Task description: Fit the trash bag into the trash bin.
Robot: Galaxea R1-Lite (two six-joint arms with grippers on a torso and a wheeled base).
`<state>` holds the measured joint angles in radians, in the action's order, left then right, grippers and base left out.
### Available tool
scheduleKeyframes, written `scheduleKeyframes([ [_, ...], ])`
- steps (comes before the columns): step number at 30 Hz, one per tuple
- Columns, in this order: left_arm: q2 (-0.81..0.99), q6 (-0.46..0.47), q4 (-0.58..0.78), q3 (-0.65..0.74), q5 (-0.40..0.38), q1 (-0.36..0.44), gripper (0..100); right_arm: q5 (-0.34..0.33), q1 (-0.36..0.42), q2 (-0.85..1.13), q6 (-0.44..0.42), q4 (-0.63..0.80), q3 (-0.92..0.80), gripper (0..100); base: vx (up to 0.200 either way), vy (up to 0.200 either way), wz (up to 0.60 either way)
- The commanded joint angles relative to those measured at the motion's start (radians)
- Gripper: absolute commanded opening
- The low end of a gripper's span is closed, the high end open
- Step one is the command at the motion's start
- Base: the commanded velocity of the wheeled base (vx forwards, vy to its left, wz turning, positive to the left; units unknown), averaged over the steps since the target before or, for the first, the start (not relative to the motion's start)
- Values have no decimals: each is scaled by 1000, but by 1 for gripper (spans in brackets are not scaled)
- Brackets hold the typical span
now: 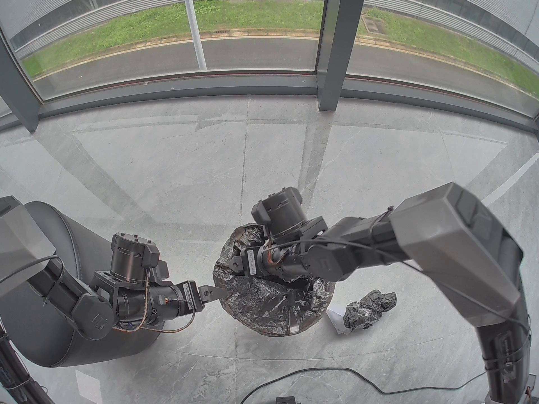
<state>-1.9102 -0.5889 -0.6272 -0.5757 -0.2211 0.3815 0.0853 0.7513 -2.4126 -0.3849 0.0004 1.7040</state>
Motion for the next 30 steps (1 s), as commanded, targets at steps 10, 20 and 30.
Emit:
scheduleKeyframes([
  [10,102,12,-6,36,8,28,100,-388,-382,664,75,61,-480,100,0,0,0],
  [20,103,86,-77,116,2,36,100,-533,-607,533,297,-148,-738,100,0,0,0],
  [30,-118,113,-330,82,66,174,100,-527,-590,414,339,-378,-837,100,0,0,0],
])
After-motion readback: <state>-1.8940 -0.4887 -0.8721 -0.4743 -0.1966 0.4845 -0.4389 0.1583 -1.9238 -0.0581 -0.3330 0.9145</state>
